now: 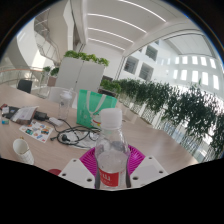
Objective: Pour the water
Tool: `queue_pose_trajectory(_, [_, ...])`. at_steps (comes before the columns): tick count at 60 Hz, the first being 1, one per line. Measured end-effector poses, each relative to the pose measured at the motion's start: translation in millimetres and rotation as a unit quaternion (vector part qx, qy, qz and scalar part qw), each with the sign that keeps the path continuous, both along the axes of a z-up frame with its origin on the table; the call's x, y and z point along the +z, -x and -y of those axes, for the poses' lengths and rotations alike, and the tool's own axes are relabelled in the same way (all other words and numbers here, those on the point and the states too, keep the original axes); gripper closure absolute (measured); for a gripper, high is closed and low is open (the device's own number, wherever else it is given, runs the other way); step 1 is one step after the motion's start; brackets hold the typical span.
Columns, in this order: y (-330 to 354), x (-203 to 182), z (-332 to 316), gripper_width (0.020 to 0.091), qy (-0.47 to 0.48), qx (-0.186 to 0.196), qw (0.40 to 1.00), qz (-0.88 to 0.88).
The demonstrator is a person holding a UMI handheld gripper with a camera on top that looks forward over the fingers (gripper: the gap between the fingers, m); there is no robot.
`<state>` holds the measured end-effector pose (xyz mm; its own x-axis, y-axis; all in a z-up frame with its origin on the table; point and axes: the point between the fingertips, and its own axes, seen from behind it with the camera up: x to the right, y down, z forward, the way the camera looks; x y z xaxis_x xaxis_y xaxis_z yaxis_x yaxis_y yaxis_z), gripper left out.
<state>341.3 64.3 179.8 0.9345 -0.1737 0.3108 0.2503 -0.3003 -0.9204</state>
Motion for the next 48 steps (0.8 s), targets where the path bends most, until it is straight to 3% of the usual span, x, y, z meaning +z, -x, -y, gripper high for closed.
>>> queue_pose_trajectory(7, [67.3,32.2,-17.3,0.0761,0.038,0.063,0.972,0.224])
queue_pose_trajectory(19, [158.5,-9.7,-34.9,0.0762,0.121,0.164,0.798,0.568])
queue_pose_trajectory(29, [179.3,-22.7,-33.5,0.0762,0.163,0.193,0.617,0.745])
queue_pose_trajectory(30, [182.2,-17.6,-46.2,0.0762,0.177,0.215,0.595,0.754])
queue_pose_trajectory(32, [186.3,-18.2,-45.2,0.0762,0.181,0.218,0.572,0.770])
queue_pose_trajectory(34, [190.5,-15.7,-44.5,0.0762,0.179,0.218,0.556,0.781])
queue_pose_trajectory(35, [188.5,-13.6,-21.7,0.0761,0.172,0.198,0.555,0.790])
queue_pose_trajectory(37, [192.3,-11.3,-48.2,0.0762,0.188,0.217,0.534,0.795])
queue_pose_trajectory(48, [199.8,-10.9,-42.8,0.0760,0.192,0.223,0.531,0.794])
